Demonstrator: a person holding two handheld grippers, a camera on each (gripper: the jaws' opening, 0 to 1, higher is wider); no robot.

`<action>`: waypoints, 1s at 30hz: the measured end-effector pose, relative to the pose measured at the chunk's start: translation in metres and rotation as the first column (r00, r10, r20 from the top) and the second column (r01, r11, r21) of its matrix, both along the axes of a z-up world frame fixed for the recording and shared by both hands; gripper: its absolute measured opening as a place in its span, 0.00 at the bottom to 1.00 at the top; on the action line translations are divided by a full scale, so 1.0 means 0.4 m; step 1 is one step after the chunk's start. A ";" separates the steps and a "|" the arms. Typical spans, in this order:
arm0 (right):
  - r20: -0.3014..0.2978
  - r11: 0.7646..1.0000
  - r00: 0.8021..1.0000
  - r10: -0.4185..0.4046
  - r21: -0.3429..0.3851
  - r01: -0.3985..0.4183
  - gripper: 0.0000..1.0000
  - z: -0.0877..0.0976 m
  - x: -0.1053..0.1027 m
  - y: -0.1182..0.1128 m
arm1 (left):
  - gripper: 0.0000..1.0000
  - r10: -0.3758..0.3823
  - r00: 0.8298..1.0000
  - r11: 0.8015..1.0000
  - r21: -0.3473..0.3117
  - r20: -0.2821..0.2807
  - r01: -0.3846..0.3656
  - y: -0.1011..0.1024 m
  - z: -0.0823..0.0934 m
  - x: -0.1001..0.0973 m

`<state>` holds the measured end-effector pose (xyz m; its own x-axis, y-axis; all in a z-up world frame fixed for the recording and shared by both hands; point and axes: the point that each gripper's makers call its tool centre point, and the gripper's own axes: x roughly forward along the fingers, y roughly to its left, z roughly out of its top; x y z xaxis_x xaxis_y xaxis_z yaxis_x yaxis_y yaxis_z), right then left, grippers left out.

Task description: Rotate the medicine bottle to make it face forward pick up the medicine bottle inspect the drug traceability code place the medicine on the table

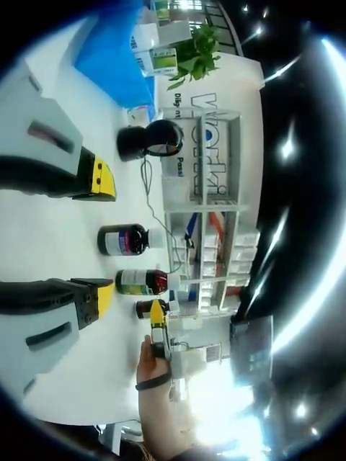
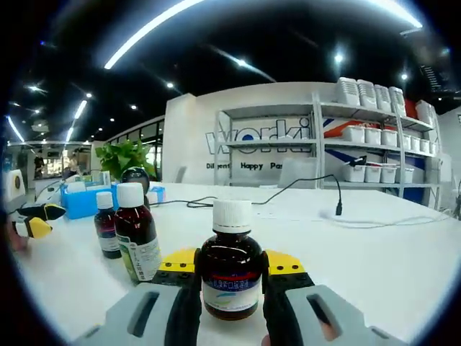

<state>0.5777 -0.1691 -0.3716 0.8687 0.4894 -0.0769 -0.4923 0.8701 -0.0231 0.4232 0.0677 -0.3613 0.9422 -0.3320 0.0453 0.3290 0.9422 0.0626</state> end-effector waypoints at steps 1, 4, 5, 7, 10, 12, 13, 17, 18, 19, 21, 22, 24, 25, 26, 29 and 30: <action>0.001 1.000 1.000 -0.005 -0.001 0.005 0.28 0.001 0.001 -0.001 | 0.34 -0.001 1.000 1.000 0.000 0.000 0.001 -0.001 0.000 0.000; 0.001 1.000 1.000 -0.015 -0.007 0.015 0.28 0.002 0.005 0.001 | 0.34 -0.001 1.000 1.000 0.001 0.000 0.001 -0.005 0.001 -0.002; 0.002 1.000 1.000 -0.021 -0.008 0.021 0.28 0.002 0.003 0.000 | 0.34 0.000 1.000 1.000 0.001 0.000 0.000 -0.006 0.001 -0.002; -0.002 1.000 1.000 -0.020 -0.010 0.020 0.28 0.000 0.000 0.004 | 0.34 0.001 1.000 1.000 0.001 0.000 -0.001 -0.005 0.001 -0.002; -0.002 0.999 0.999 -0.034 -0.022 0.034 0.28 -0.010 -0.004 0.000 | 0.34 0.003 1.000 1.000 0.001 0.000 -0.003 -0.006 0.002 -0.003; 0.002 0.999 0.999 -0.035 -0.033 0.035 0.28 -0.012 -0.006 0.006 | 0.34 0.002 1.000 1.000 0.001 0.000 -0.002 -0.007 0.002 -0.004; 0.002 0.999 0.999 -0.036 -0.033 0.036 0.28 -0.011 -0.007 0.006 | 0.34 0.002 1.000 1.000 0.002 0.000 -0.002 -0.008 0.003 -0.004; -0.009 0.998 0.999 -0.050 -0.036 0.050 0.29 -0.017 -0.013 -0.004 | 0.34 0.001 1.000 1.000 0.002 0.001 -0.001 -0.010 0.004 -0.005; -0.008 0.998 0.999 -0.050 -0.043 0.050 0.29 -0.019 -0.016 -0.005 | 0.34 0.001 1.000 1.000 0.002 0.001 -0.001 -0.010 0.004 -0.005; -0.003 0.998 0.999 -0.051 -0.048 0.051 0.29 -0.016 -0.020 -0.006 | 0.34 0.001 1.000 1.000 0.002 0.001 -0.001 -0.010 0.004 -0.005; -0.001 0.998 0.999 -0.052 -0.047 0.052 0.29 -0.013 -0.023 -0.008 | 0.34 0.000 1.000 1.000 0.003 0.001 0.000 -0.010 0.004 -0.005; -0.003 0.998 0.999 -0.051 -0.046 0.051 0.29 -0.013 -0.022 -0.008 | 0.34 0.000 1.000 1.000 0.003 0.001 0.000 -0.010 0.004 -0.005; -0.005 0.998 0.999 -0.049 -0.045 0.049 0.29 -0.013 -0.021 -0.006 | 0.34 0.000 1.000 1.000 0.004 0.001 0.000 -0.009 0.004 -0.004; -0.006 0.998 0.999 -0.050 -0.045 0.050 0.29 -0.014 -0.021 -0.008 | 0.34 0.000 1.000 1.000 0.004 0.002 0.000 -0.009 0.004 -0.004; -0.005 0.998 0.999 -0.049 -0.046 0.049 0.29 -0.014 -0.020 -0.008 | 0.34 0.001 1.000 1.000 0.004 0.001 -0.001 -0.008 0.003 -0.004; -0.005 0.998 0.999 -0.044 -0.045 0.044 0.29 -0.014 -0.022 -0.008 | 0.34 0.002 1.000 1.000 0.004 0.001 -0.002 -0.005 0.002 -0.003; -0.005 0.998 0.999 -0.044 -0.046 0.043 0.29 -0.014 -0.022 -0.008 | 0.34 0.002 1.000 1.000 0.004 0.001 -0.002 -0.004 0.002 -0.003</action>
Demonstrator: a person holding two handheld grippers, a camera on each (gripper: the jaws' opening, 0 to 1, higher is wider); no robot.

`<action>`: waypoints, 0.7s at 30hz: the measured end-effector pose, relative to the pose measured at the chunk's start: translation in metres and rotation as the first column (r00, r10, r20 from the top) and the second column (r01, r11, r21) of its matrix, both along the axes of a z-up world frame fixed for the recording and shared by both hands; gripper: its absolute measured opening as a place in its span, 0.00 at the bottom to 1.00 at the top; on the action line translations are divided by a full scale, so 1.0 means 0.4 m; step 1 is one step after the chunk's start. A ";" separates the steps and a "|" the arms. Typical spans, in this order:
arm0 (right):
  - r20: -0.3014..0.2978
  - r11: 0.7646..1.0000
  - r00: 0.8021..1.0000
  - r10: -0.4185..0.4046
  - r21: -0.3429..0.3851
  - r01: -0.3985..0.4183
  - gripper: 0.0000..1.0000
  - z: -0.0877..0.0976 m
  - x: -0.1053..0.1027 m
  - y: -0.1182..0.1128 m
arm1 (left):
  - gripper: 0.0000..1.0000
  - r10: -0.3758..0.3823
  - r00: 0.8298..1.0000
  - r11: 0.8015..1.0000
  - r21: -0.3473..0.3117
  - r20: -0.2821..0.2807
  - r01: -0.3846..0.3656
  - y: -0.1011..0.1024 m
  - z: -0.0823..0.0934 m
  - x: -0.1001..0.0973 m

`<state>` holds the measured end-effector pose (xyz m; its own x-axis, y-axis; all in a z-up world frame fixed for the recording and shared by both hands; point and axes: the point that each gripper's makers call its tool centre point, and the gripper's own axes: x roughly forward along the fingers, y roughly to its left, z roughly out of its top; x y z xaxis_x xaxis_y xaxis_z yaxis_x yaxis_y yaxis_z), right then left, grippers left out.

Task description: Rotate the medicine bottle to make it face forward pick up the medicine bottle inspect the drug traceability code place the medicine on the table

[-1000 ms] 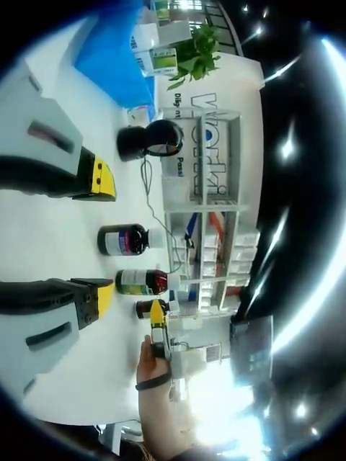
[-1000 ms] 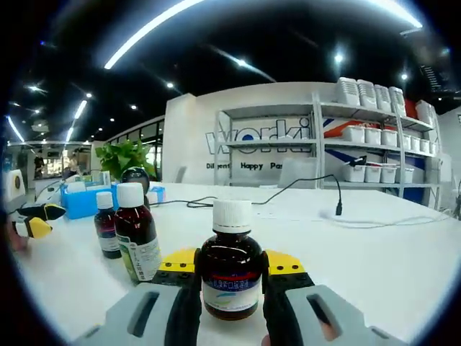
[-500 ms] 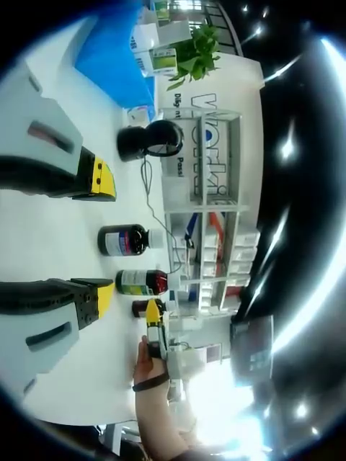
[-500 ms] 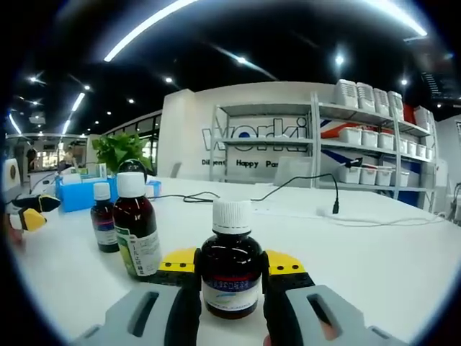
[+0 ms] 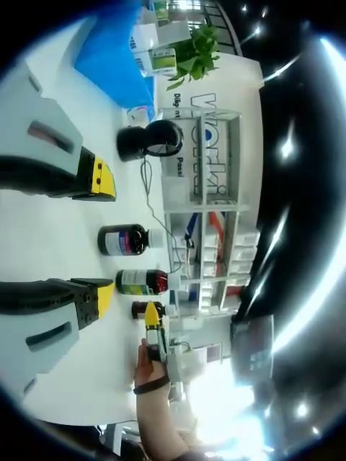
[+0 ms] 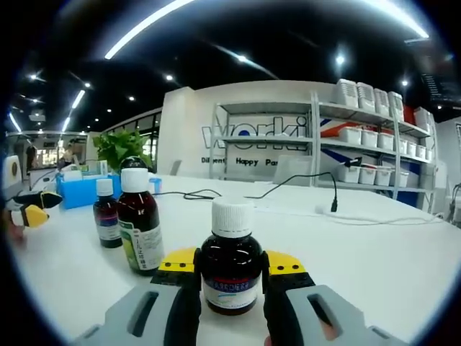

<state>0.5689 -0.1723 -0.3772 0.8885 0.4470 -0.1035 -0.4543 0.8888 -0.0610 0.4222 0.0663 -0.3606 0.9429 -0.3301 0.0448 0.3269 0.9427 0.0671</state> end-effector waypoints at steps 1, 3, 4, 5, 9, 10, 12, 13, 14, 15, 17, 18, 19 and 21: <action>-0.002 1.000 1.000 -0.001 0.001 0.001 0.29 0.000 0.000 -0.002 | 0.34 0.000 1.000 1.000 0.000 0.000 0.000 0.001 0.000 0.000; -0.002 1.000 1.000 0.001 0.002 -0.001 0.29 -0.001 0.000 -0.002 | 0.34 -0.001 1.000 1.000 0.001 0.000 0.001 0.002 -0.001 0.001; 0.001 1.000 1.000 0.003 0.002 -0.003 0.29 -0.001 0.000 -0.002 | 0.34 -0.001 1.000 1.000 0.002 0.000 0.001 0.003 -0.001 0.001; 0.000 1.000 1.000 0.008 0.004 -0.008 0.29 -0.001 0.001 -0.003 | 0.34 -0.001 1.000 1.000 0.002 0.000 0.001 0.003 -0.001 0.001; 0.000 1.000 1.000 0.030 0.000 -0.030 0.30 -0.003 0.001 -0.003 | 0.34 -0.001 1.000 1.000 0.002 0.000 0.001 0.004 -0.002 0.002; 0.004 1.000 1.000 0.030 -0.001 -0.030 0.32 -0.002 0.000 -0.003 | 0.34 -0.001 1.000 1.000 0.002 0.000 0.001 0.005 -0.002 0.003; 0.011 0.999 0.999 0.052 0.012 -0.052 0.40 0.005 -0.005 0.003 | 0.34 0.000 1.000 1.000 0.001 0.000 0.000 0.006 -0.002 0.003; 0.014 0.999 0.999 0.050 0.014 -0.051 0.44 0.008 -0.006 0.001 | 0.34 0.000 1.000 1.000 0.001 0.000 0.000 0.006 -0.002 0.003; 0.020 0.998 0.998 0.054 0.011 -0.054 0.45 0.010 -0.006 0.002 | 0.34 0.001 1.000 1.000 0.002 -0.001 -0.001 0.006 -0.002 0.003; 0.024 0.999 0.998 0.054 0.003 -0.054 0.44 0.010 -0.006 0.002 | 0.34 0.001 1.000 1.000 0.003 -0.001 -0.001 0.006 -0.003 0.003; 0.028 0.998 0.998 0.057 0.012 -0.058 0.44 0.015 -0.007 -0.001 | 0.34 0.001 1.000 1.000 0.004 -0.003 -0.001 0.006 -0.004 0.004; 0.026 0.998 0.998 0.060 0.022 -0.060 0.44 0.018 -0.008 -0.002 | 0.34 0.002 1.000 1.000 0.004 -0.003 -0.002 0.007 -0.004 0.004; 0.025 0.998 0.998 0.061 0.027 -0.062 0.44 0.021 -0.009 -0.004 | 0.34 0.002 1.000 1.000 0.005 -0.003 -0.002 0.008 -0.005 0.004; 0.033 0.997 0.997 0.067 0.026 -0.068 0.45 0.031 -0.016 -0.008 | 0.34 0.003 1.000 1.000 0.005 -0.003 -0.003 0.010 -0.005 0.004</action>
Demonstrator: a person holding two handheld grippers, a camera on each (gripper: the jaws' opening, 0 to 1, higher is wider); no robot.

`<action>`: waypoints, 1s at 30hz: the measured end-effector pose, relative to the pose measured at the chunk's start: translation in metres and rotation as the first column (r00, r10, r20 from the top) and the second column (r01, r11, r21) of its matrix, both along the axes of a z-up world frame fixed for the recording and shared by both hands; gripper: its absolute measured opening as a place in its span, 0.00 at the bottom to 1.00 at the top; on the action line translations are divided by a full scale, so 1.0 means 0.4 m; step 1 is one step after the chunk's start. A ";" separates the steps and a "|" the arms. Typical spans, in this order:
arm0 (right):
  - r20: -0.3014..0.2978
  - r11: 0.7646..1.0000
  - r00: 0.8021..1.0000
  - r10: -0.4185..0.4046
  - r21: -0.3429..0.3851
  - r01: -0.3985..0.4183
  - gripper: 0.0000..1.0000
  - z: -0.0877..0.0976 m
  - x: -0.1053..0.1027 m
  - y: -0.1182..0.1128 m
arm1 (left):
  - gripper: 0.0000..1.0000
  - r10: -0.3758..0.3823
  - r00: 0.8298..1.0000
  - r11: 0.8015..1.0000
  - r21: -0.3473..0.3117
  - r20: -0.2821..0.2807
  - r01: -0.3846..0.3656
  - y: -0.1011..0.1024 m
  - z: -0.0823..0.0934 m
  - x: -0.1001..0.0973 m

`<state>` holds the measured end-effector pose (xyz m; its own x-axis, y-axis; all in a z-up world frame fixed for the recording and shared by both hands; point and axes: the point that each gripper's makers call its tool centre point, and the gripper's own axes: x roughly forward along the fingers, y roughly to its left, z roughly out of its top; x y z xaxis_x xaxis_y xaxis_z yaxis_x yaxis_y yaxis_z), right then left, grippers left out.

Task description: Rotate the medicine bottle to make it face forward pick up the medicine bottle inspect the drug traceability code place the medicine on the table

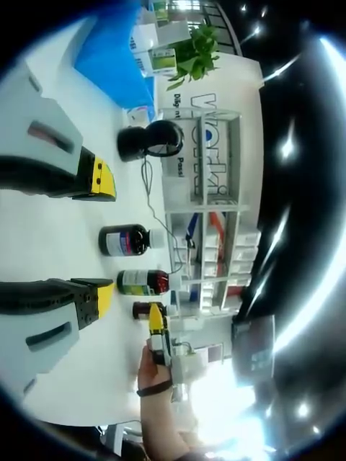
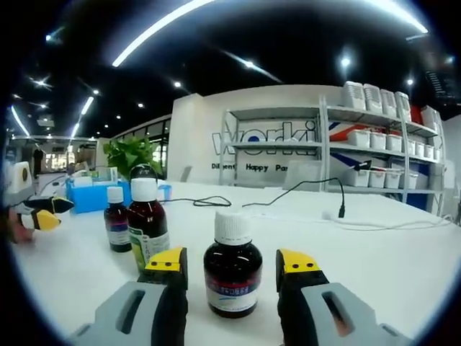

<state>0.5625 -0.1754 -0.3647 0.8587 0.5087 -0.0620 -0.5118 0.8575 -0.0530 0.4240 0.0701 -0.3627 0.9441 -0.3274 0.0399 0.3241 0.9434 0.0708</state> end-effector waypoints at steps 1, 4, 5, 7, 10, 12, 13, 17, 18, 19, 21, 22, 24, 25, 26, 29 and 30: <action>0.006 1.000 1.000 0.004 -0.001 -0.004 0.45 0.007 -0.003 -0.002 | 0.34 0.000 1.000 1.000 0.001 0.000 0.000 0.000 0.000 0.000; 0.029 1.000 0.999 0.026 -0.016 -0.025 0.47 0.024 -0.012 -0.008 | 0.34 0.000 1.000 1.000 0.002 0.000 0.000 0.000 -0.001 0.000; 0.029 1.000 0.999 0.029 -0.013 -0.028 0.47 0.027 -0.015 -0.011 | 0.34 0.001 1.000 1.000 0.002 0.001 -0.001 0.000 -0.001 0.000; 0.032 0.999 0.999 0.044 0.009 -0.045 0.47 0.047 -0.030 -0.013 | 0.34 0.002 1.000 1.000 0.001 0.001 -0.002 0.001 0.000 0.000; 0.056 0.997 0.996 0.063 0.036 -0.065 0.42 0.077 -0.052 -0.017 | 0.34 0.003 1.000 1.000 0.000 0.003 -0.003 0.001 0.000 0.000; 0.075 0.997 0.995 0.067 0.030 -0.069 0.39 0.088 -0.061 -0.027 | 0.34 0.002 1.000 1.000 -0.003 0.005 -0.002 0.001 0.001 -0.001; 0.080 0.997 0.994 0.072 0.024 -0.074 0.39 0.091 -0.066 -0.032 | 0.34 0.002 1.000 1.000 -0.003 0.005 -0.002 0.001 0.002 -0.001; 0.090 0.997 0.993 0.076 0.016 -0.078 0.41 0.087 -0.070 -0.052 | 0.34 0.000 1.000 1.000 -0.001 0.005 0.000 -0.003 0.002 -0.003; 0.090 0.997 0.993 0.074 0.015 -0.076 0.41 0.084 -0.077 -0.059 | 0.34 0.000 1.000 1.000 0.000 0.005 0.000 -0.003 0.002 -0.003; 0.090 0.997 0.993 0.073 0.020 -0.075 0.41 0.081 -0.083 -0.067 | 0.34 0.000 1.000 1.000 0.000 0.004 0.000 -0.002 0.001 -0.003; 0.089 0.997 0.993 0.074 0.029 -0.077 0.41 0.074 -0.096 -0.079 | 0.34 0.000 1.000 1.000 0.000 0.004 0.000 -0.001 0.001 -0.002; 0.090 0.996 0.993 0.076 0.035 -0.079 0.41 0.073 -0.104 -0.084 | 0.34 0.000 1.000 1.000 0.001 0.004 0.000 -0.001 0.001 -0.002; 0.099 0.995 0.991 0.085 0.048 -0.090 0.41 0.072 -0.123 -0.091 | 0.34 0.000 1.000 1.000 0.001 0.004 0.000 -0.002 0.000 -0.002; 0.103 0.994 0.991 0.091 0.052 -0.097 0.42 0.072 -0.129 -0.091 | 0.34 0.001 1.000 1.000 0.001 0.003 -0.001 -0.001 0.000 -0.002; 0.111 0.993 0.989 0.095 0.054 -0.101 0.42 0.071 -0.140 -0.094 | 0.34 0.001 1.000 1.000 0.001 0.002 -0.001 0.000 0.000 -0.002; 0.110 0.991 0.989 0.103 0.068 -0.111 0.42 0.060 -0.166 -0.102 | 0.34 0.002 1.000 1.000 -0.001 0.002 -0.002 0.000 0.000 -0.001; 0.108 0.991 0.989 0.103 0.071 -0.111 0.42 0.058 -0.170 -0.104 | 0.34 0.002 1.000 1.000 -0.001 0.002 -0.002 0.000 0.000 -0.001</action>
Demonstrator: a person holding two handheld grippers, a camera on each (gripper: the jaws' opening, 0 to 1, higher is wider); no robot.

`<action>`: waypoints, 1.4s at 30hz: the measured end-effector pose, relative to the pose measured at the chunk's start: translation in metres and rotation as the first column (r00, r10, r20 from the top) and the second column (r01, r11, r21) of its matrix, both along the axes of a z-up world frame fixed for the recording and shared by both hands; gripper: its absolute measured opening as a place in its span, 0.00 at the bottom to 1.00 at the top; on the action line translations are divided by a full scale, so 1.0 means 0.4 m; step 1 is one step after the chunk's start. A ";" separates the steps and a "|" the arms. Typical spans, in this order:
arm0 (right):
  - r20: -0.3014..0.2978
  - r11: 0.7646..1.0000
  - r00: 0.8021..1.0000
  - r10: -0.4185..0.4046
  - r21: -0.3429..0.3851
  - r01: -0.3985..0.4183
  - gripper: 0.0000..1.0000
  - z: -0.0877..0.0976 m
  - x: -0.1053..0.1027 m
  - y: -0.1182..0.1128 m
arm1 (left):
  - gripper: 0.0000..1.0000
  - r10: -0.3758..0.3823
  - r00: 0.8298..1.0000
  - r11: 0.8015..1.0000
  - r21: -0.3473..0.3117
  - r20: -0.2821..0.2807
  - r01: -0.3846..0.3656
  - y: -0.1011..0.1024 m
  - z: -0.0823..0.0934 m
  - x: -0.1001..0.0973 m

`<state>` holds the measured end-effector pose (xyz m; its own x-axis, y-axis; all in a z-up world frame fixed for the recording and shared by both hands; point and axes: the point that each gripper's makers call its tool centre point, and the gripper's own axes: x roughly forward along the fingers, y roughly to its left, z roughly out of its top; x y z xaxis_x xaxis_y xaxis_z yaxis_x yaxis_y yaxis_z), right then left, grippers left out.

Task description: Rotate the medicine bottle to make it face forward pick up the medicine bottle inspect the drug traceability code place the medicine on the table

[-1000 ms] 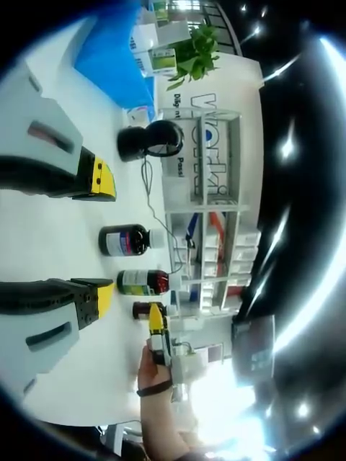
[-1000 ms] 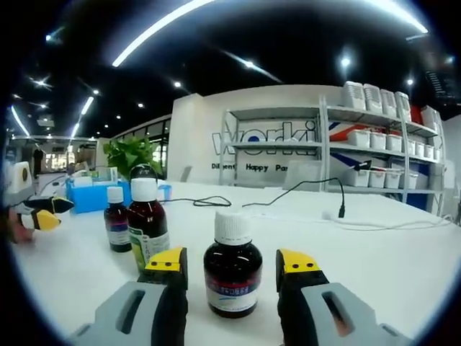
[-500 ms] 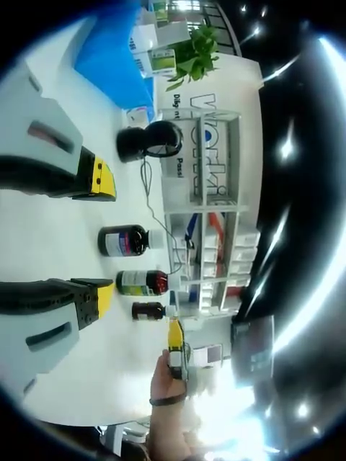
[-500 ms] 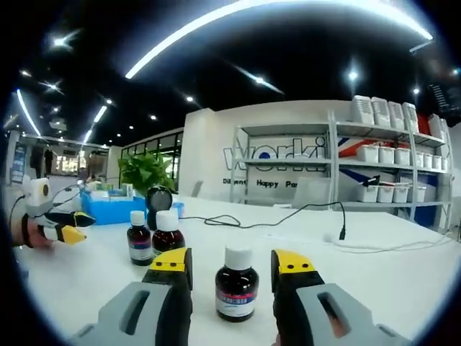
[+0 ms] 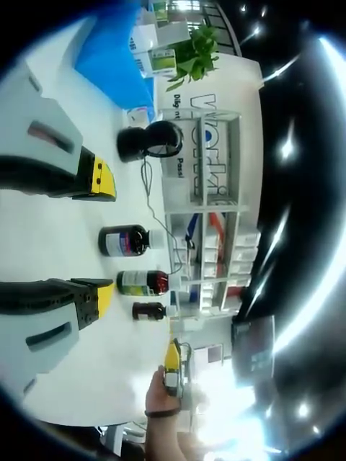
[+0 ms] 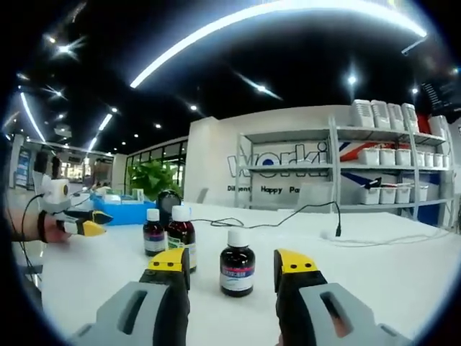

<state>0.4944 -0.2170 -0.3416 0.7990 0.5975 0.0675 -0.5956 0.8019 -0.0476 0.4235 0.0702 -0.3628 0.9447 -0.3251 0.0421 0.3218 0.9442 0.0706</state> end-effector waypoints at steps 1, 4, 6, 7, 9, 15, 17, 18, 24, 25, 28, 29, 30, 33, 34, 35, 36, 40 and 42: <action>-0.004 1.000 1.000 0.000 0.001 0.000 0.42 -0.006 -0.006 -0.004 | 0.34 0.000 1.000 1.000 0.000 0.000 0.000 0.001 0.000 0.000; -0.012 1.000 1.000 -0.001 0.005 0.001 0.41 -0.016 -0.015 -0.010 | 0.34 -0.002 1.000 1.000 -0.001 0.002 0.002 0.001 0.001 0.000; -0.014 1.000 1.000 0.000 0.016 0.000 0.41 -0.019 -0.019 -0.011 | 0.34 -0.003 1.000 1.000 -0.003 0.004 0.003 0.000 0.003 -0.001; -0.007 0.999 1.000 0.011 0.042 -0.011 0.41 -0.016 -0.025 -0.009 | 0.34 -0.003 1.000 1.000 -0.003 0.004 0.003 0.000 0.003 -0.001; -0.034 0.987 0.999 0.032 0.160 -0.026 0.42 0.004 -0.031 -0.006 | 0.34 -0.001 1.000 1.000 -0.007 0.006 0.001 0.000 0.005 -0.002; -0.026 0.989 1.000 -0.005 0.144 0.009 0.40 0.007 -0.032 -0.021 | 0.34 0.002 1.000 1.000 -0.013 0.010 -0.002 0.001 0.008 0.000; -0.021 0.992 1.000 -0.006 0.124 0.009 0.40 0.003 -0.030 -0.017 | 0.34 0.003 1.000 1.000 -0.018 0.011 -0.003 0.003 0.009 0.000; -0.019 0.994 1.000 -0.004 0.110 0.006 0.40 -0.001 -0.029 -0.015 | 0.34 0.002 1.000 1.000 -0.020 0.012 -0.002 0.003 0.009 -0.001; -0.006 0.997 1.000 -0.005 0.072 0.006 0.39 -0.007 -0.025 -0.012 | 0.34 0.001 1.000 1.000 -0.023 0.016 -0.001 0.005 0.011 -0.002; -0.007 0.997 1.000 -0.006 0.073 0.007 0.39 -0.008 -0.023 -0.014 | 0.34 0.001 1.000 1.000 -0.022 0.016 0.000 0.004 0.011 -0.002; -0.014 0.997 1.000 -0.006 0.079 0.007 0.39 -0.010 -0.020 -0.016 | 0.34 -0.002 1.000 1.000 -0.020 0.017 0.002 0.002 0.011 -0.003; -0.016 0.997 1.000 -0.005 0.075 0.006 0.39 -0.013 -0.019 -0.016 | 0.34 -0.002 1.000 1.000 -0.020 0.017 0.003 0.002 0.011 -0.003; -0.016 0.997 1.000 -0.005 0.072 0.006 0.39 -0.013 -0.019 -0.015 | 0.34 -0.002 1.000 1.000 -0.020 0.016 0.003 0.003 0.011 -0.003; -0.016 0.998 1.000 -0.002 0.062 0.003 0.38 -0.016 -0.020 -0.012 | 0.34 -0.003 1.000 1.000 -0.019 0.016 0.004 0.001 0.011 -0.004; -0.018 0.998 1.000 0.000 0.063 0.001 0.38 -0.017 -0.020 -0.011 | 0.34 -0.004 1.000 1.000 -0.018 0.016 0.005 -0.001 0.011 -0.005; -0.019 0.998 1.000 0.000 0.065 0.001 0.38 -0.017 -0.019 -0.012 | 0.34 -0.005 1.000 1.000 -0.016 0.015 0.005 -0.002 0.011 -0.005; -0.019 0.997 1.000 -0.002 0.071 0.004 0.38 -0.015 -0.018 -0.014 | 0.34 -0.005 1.000 1.000 -0.015 0.015 0.006 -0.003 0.011 -0.006; -0.018 0.997 1.000 -0.010 0.082 0.011 0.37 -0.012 -0.017 -0.018 | 0.34 -0.004 1.000 1.000 -0.016 0.014 0.005 -0.003 0.011 -0.006; -0.020 0.997 1.000 -0.007 0.076 0.008 0.37 -0.014 -0.017 -0.017 | 0.34 -0.004 1.000 1.000 -0.016 0.014 0.005 -0.004 0.011 -0.006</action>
<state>0.4876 -0.2238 -0.3474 0.8052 0.5851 0.0967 -0.5896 0.8073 0.0248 0.4211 0.0686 -0.3584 0.9425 -0.3286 0.0604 0.3252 0.9438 0.0596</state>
